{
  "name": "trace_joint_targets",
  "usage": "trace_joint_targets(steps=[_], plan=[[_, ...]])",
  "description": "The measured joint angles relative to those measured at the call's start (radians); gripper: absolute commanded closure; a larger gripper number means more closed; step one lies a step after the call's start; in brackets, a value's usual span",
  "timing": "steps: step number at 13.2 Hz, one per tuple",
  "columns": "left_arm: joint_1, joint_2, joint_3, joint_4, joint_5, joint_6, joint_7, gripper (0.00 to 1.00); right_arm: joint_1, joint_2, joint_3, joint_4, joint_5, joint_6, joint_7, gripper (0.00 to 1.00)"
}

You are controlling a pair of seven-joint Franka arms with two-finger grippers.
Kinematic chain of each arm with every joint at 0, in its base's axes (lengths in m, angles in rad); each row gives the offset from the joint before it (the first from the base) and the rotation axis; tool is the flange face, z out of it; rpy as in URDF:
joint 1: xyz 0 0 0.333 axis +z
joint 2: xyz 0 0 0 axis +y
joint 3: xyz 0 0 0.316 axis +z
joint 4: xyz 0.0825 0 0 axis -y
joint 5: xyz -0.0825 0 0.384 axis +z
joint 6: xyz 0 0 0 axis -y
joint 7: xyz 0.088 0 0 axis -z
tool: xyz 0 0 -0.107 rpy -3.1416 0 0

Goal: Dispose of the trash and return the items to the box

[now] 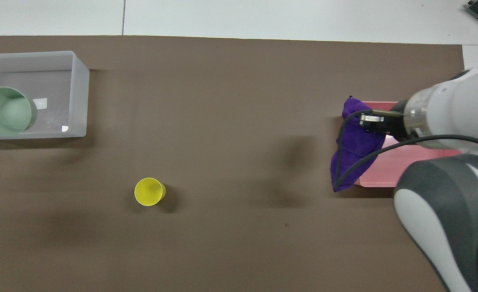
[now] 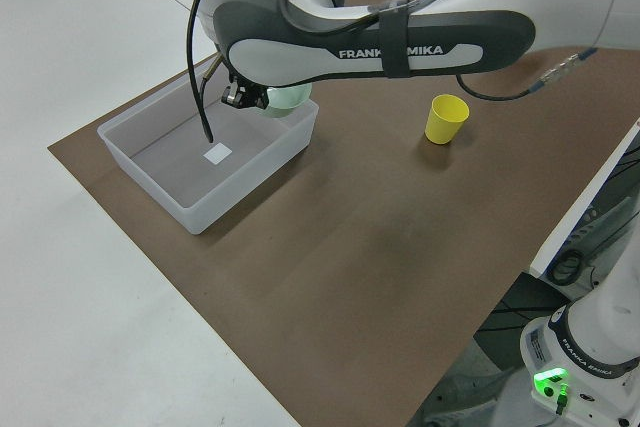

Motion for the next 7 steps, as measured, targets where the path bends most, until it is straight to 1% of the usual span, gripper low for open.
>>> trace_joint_targets(steps=[3, 5, 7], plan=[[-0.005, 0.085, -0.005, 0.025, 0.000, 0.135, -0.055, 1.00, -0.128, -0.005, -0.002, -0.010, 0.000, -0.004, -0.200, 1.00], [-0.007, 0.135, -0.010, 0.025, 0.000, 0.231, -0.062, 1.00, -0.211, 0.004, -0.003, -0.027, -0.001, 0.016, -0.389, 1.00], [-0.029, 0.178, -0.014, 0.026, 0.000, 0.255, -0.062, 1.00, -0.269, 0.013, -0.004, -0.066, -0.006, 0.061, -0.556, 1.00]])
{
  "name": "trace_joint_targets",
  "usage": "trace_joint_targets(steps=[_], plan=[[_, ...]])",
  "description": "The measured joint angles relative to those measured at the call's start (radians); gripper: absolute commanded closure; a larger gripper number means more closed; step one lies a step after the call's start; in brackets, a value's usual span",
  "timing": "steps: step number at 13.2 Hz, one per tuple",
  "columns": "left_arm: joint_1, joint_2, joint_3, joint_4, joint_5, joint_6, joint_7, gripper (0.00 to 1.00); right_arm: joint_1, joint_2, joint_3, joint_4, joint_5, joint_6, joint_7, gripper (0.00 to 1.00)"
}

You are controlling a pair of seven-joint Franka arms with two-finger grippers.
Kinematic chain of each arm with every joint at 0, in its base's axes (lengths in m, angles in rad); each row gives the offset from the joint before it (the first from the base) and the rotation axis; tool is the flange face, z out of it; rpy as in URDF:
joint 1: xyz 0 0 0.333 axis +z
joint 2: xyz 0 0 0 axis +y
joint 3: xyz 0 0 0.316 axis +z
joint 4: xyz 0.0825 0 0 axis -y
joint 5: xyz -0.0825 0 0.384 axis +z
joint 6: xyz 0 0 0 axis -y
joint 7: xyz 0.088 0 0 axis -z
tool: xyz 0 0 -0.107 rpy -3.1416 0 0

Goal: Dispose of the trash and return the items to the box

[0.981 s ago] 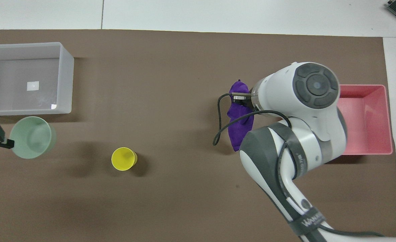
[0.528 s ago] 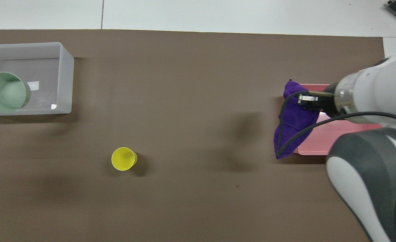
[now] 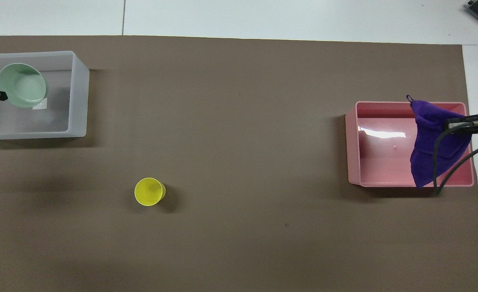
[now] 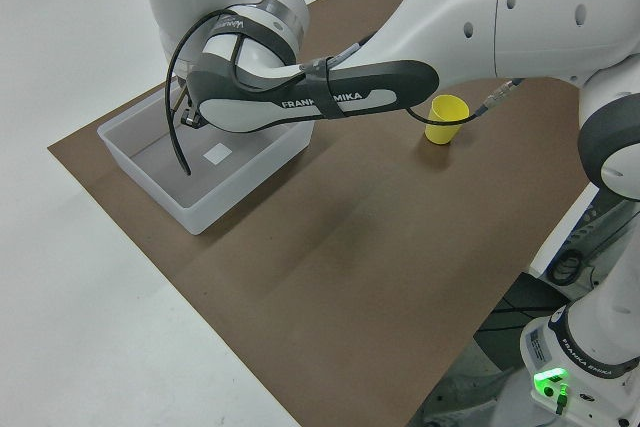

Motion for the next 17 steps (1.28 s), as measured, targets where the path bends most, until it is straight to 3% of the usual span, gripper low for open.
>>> trace_joint_targets(steps=[6, 7, 8, 9, 15, 16, 17], plan=[[-0.032, 0.048, 0.008, -0.004, 0.076, -0.038, -0.003, 1.00, -0.008, 0.065, 0.012, -0.151, -0.018, 0.134, -0.096, 1.00], [-0.027, 0.048, 0.011, -0.003, 0.080, -0.055, -0.003, 0.69, -0.007, 0.082, 0.013, -0.178, -0.018, 0.170, -0.098, 1.00], [-0.025, 0.047, 0.016, 0.001, 0.082, -0.085, -0.003, 0.07, -0.007, 0.097, 0.013, -0.211, -0.018, 0.216, -0.098, 1.00], [-0.024, 0.043, 0.018, 0.006, 0.082, -0.121, -0.005, 0.00, -0.007, 0.108, 0.013, -0.241, -0.018, 0.258, -0.098, 1.00], [-0.029, -0.059, 0.013, 0.052, 0.088, -0.194, -0.031, 0.00, -0.030, 0.200, 0.007, -0.297, -0.018, 0.433, -0.098, 1.00], [-0.029, -0.085, 0.014, 0.053, 0.088, -0.219, -0.031, 0.00, -0.035, 0.208, 0.007, -0.297, -0.018, 0.438, -0.098, 0.85], [-0.029, -0.113, 0.014, 0.053, 0.088, -0.255, -0.032, 0.00, -0.039, 0.211, 0.006, -0.298, -0.018, 0.439, -0.098, 0.27]])
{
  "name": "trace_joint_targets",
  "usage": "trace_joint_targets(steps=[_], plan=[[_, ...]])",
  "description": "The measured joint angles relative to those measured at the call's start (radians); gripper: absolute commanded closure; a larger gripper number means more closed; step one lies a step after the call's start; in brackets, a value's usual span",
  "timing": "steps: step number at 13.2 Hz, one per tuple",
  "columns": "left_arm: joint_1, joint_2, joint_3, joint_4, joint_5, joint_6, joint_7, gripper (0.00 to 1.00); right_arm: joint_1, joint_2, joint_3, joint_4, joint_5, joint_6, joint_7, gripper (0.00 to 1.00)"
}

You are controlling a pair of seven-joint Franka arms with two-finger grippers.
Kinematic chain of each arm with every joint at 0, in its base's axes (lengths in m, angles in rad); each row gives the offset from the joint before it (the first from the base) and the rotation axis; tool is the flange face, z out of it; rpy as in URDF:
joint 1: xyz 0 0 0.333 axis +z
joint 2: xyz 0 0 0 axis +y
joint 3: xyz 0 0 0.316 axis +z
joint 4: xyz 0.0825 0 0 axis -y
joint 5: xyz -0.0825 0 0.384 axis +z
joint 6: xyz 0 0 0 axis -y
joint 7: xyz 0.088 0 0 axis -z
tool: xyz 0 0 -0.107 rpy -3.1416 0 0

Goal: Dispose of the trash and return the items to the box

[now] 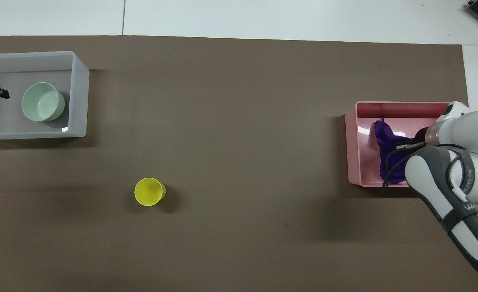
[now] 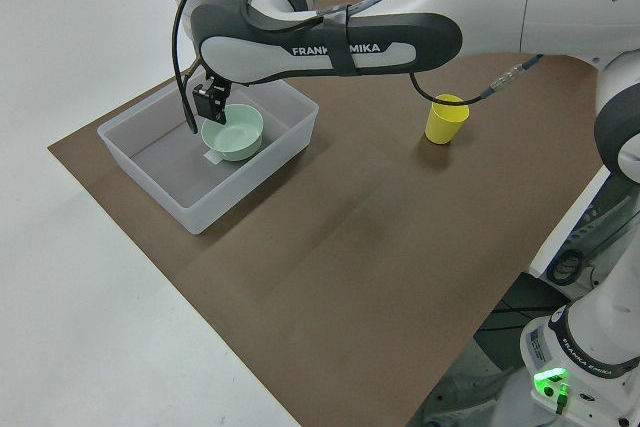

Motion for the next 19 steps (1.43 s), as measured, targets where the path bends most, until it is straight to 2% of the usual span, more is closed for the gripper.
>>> trace_joint_targets(steps=[1, 4, 6, 10, 12, 15, 17, 19], plan=[[-0.001, -0.022, -0.001, 0.000, 0.000, -0.024, -0.002, 0.00, 0.000, 0.000, -0.001, 0.000, 0.000, 0.000, 0.000, 0.00], [-0.002, -0.059, -0.010, 0.000, 0.000, -0.103, -0.003, 0.00, 0.001, -0.012, 0.001, 0.012, 0.000, -0.002, 0.040, 0.00], [-0.007, -0.086, -0.040, 0.000, -0.001, -0.195, -0.001, 0.00, 0.004, -0.039, 0.013, 0.042, 0.000, -0.046, 0.140, 0.00], [-0.104, -0.122, -0.079, -0.035, -0.001, -0.273, -0.022, 0.00, 0.087, -0.099, 0.040, 0.105, 0.000, -0.161, 0.393, 0.00], [-0.187, -0.121, -0.082, -0.102, -0.001, -0.267, -0.068, 0.00, 0.133, -0.143, 0.043, 0.124, 0.000, -0.215, 0.479, 0.00], [-0.304, -0.144, -0.085, -0.215, -0.001, -0.240, -0.158, 0.00, 0.155, -0.213, 0.047, 0.190, 0.001, -0.355, 0.509, 0.00], [-0.347, -0.212, -0.087, -0.344, -0.002, -0.167, -0.167, 0.00, 0.155, -0.232, 0.047, 0.277, 0.002, -0.475, 0.509, 0.00], [-0.394, -0.307, -0.088, -0.527, -0.026, -0.036, -0.175, 0.00, 0.155, -0.236, 0.047, 0.374, 0.002, -0.590, 0.509, 0.00]])
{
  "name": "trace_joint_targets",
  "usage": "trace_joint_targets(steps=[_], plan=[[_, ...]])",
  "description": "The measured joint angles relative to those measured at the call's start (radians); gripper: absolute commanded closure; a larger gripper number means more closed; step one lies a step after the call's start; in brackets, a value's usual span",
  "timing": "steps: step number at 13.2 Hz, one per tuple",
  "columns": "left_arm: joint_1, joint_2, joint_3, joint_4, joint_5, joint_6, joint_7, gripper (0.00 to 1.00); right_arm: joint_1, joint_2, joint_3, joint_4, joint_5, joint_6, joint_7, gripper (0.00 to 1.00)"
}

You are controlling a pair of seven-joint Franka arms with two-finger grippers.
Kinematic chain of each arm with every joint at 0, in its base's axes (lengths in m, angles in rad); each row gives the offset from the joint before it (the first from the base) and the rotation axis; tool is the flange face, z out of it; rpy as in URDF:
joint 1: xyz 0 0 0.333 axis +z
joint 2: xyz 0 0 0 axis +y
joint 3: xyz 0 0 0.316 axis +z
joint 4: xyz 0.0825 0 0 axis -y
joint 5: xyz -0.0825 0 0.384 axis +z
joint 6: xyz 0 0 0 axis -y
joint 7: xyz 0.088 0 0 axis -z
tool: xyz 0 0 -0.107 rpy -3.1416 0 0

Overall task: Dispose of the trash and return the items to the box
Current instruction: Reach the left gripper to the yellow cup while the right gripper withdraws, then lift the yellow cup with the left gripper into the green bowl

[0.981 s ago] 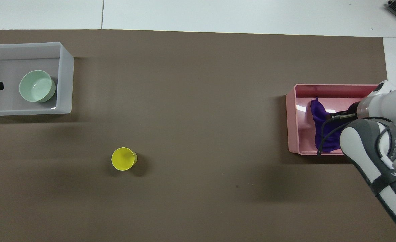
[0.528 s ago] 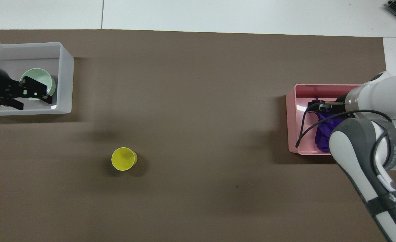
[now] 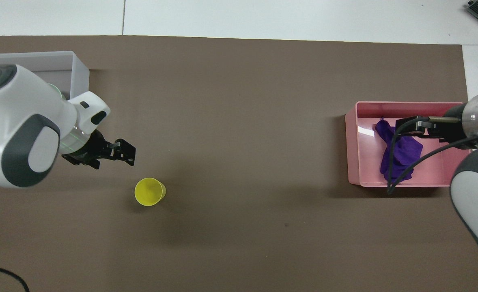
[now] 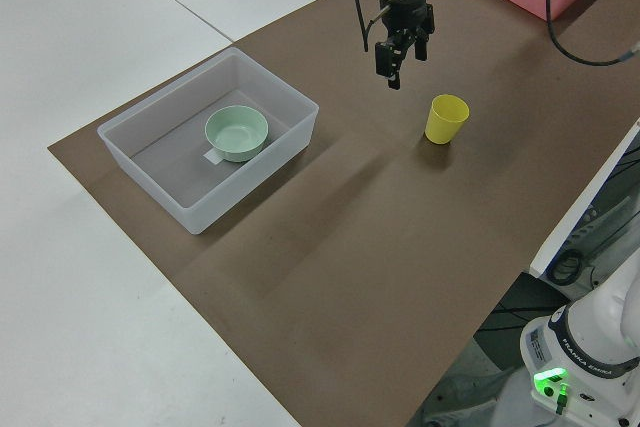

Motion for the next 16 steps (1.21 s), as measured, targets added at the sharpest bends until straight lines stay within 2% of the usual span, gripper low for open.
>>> trace_joint_targets(steps=[2, 4, 5, 6, 7, 8, 9, 10, 14, 16], plan=[[-0.052, -0.058, 0.000, -0.155, -0.012, 0.120, -0.015, 0.00, -0.001, 0.000, -0.001, 0.082, 0.000, -0.095, -0.004, 0.00], [-0.086, -0.077, 0.000, -0.229, -0.013, 0.148, -0.030, 0.00, -0.004, -0.001, -0.002, 0.150, 0.006, -0.178, -0.014, 0.00], [-0.090, -0.080, 0.000, -0.247, -0.013, 0.151, -0.030, 0.06, -0.008, -0.001, -0.003, 0.173, 0.012, -0.210, -0.025, 0.00], [-0.090, -0.080, 0.001, -0.259, -0.013, 0.158, -0.030, 0.24, -0.010, -0.001, -0.004, 0.181, 0.014, -0.224, -0.035, 0.00], [-0.090, -0.080, 0.003, -0.267, -0.013, 0.164, -0.030, 0.53, -0.010, -0.001, -0.006, 0.179, 0.015, -0.225, -0.044, 0.00], [-0.090, -0.080, 0.005, -0.269, -0.013, 0.165, -0.030, 0.74, -0.010, -0.001, -0.006, 0.176, 0.015, -0.225, -0.046, 0.00], [-0.090, -0.078, 0.006, -0.269, -0.013, 0.165, -0.030, 0.90, -0.010, -0.001, -0.006, 0.173, 0.016, -0.225, -0.046, 0.00], [-0.090, -0.071, 0.007, -0.269, -0.013, 0.166, -0.030, 1.00, -0.010, -0.001, -0.006, 0.171, 0.016, -0.225, -0.046, 0.00], [-0.089, -0.035, 0.010, -0.251, -0.014, 0.165, -0.031, 1.00, -0.010, -0.001, -0.006, 0.157, 0.016, -0.225, -0.046, 0.00], [-0.085, -0.036, 0.017, -0.199, -0.014, 0.122, -0.034, 1.00, -0.010, -0.002, -0.006, 0.157, 0.016, -0.225, -0.046, 0.00]])
